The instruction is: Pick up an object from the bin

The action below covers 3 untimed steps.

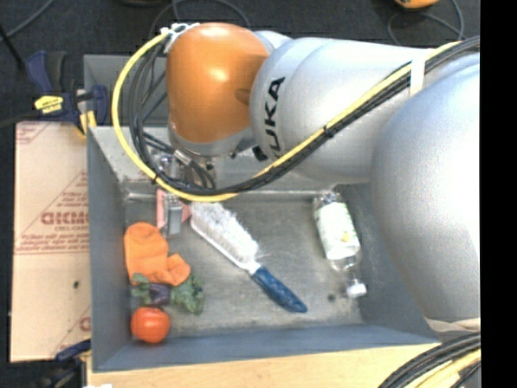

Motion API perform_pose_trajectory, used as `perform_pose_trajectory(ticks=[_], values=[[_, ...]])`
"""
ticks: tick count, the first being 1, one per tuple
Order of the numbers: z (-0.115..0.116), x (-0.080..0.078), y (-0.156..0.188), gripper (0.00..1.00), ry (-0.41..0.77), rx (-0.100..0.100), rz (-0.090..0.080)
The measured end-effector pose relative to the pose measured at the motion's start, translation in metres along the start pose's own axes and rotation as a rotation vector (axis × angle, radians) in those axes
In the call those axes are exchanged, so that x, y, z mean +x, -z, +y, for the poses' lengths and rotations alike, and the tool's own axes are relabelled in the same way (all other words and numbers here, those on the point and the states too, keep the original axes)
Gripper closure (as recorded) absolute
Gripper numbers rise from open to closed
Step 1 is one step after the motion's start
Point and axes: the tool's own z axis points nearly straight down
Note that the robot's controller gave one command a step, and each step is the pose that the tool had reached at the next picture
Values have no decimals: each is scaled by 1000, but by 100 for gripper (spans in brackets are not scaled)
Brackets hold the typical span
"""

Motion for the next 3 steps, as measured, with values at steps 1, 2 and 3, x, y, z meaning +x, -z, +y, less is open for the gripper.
perform_pose_trajectory(ticks=[1, 2, 3], values=[[-10, 19, -60, 0, 43, -1, 2], [-12, 12, -111, 0, 159, 0, -3], [0, 37, -148, 100, 372, -3, -4]])
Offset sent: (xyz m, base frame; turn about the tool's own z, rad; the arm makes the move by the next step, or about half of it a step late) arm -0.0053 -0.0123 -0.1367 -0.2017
